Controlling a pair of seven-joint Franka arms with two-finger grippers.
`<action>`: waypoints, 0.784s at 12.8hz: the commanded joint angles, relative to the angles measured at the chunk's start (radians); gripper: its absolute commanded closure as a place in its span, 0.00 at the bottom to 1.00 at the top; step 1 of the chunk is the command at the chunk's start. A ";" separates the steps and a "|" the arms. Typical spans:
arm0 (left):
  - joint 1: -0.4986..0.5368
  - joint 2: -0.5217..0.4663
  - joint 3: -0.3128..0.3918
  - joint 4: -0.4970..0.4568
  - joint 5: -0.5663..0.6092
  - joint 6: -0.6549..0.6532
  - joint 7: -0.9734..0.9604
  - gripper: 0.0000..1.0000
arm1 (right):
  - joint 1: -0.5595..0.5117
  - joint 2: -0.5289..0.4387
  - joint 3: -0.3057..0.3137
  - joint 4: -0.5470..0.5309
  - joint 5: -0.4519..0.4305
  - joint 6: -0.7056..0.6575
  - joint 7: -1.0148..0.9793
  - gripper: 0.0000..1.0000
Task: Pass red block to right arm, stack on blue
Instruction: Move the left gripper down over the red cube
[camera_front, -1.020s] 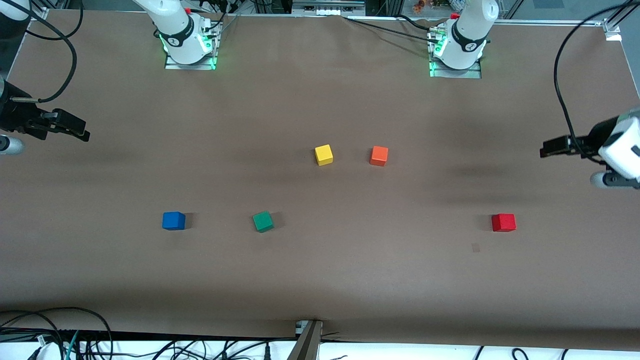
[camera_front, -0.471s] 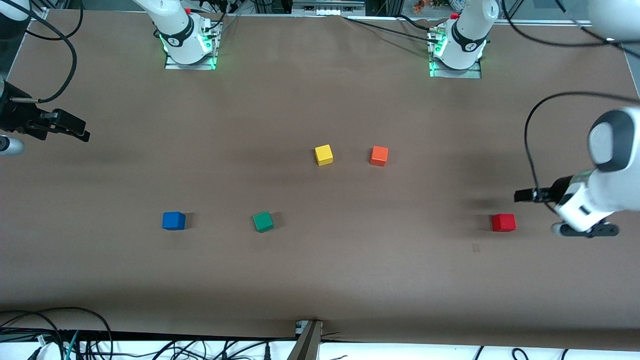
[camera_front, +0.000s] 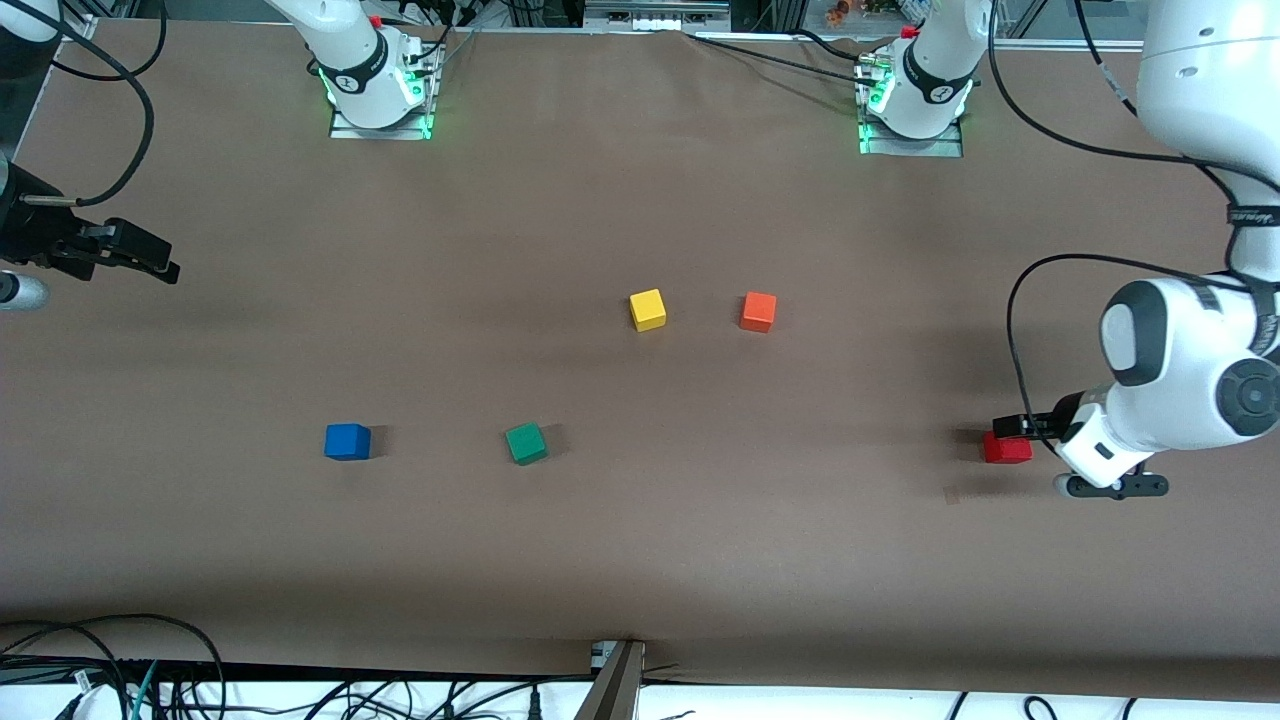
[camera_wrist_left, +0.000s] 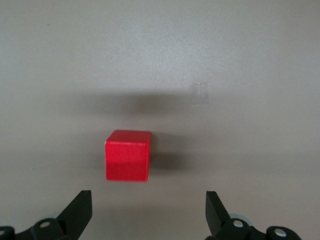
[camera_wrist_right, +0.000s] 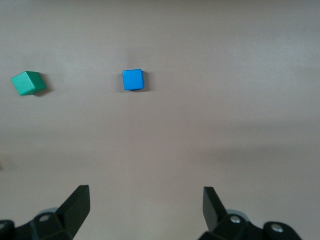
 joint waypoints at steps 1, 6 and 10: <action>0.015 0.030 -0.001 -0.025 0.001 0.079 0.038 0.00 | -0.005 0.005 0.004 0.018 0.004 -0.005 0.001 0.00; 0.026 0.066 -0.001 -0.054 0.002 0.168 0.085 0.00 | -0.003 0.005 0.004 0.018 0.004 -0.005 0.001 0.00; 0.047 0.078 -0.001 -0.094 0.002 0.222 0.136 0.00 | -0.002 0.005 0.006 0.018 0.014 -0.005 0.002 0.00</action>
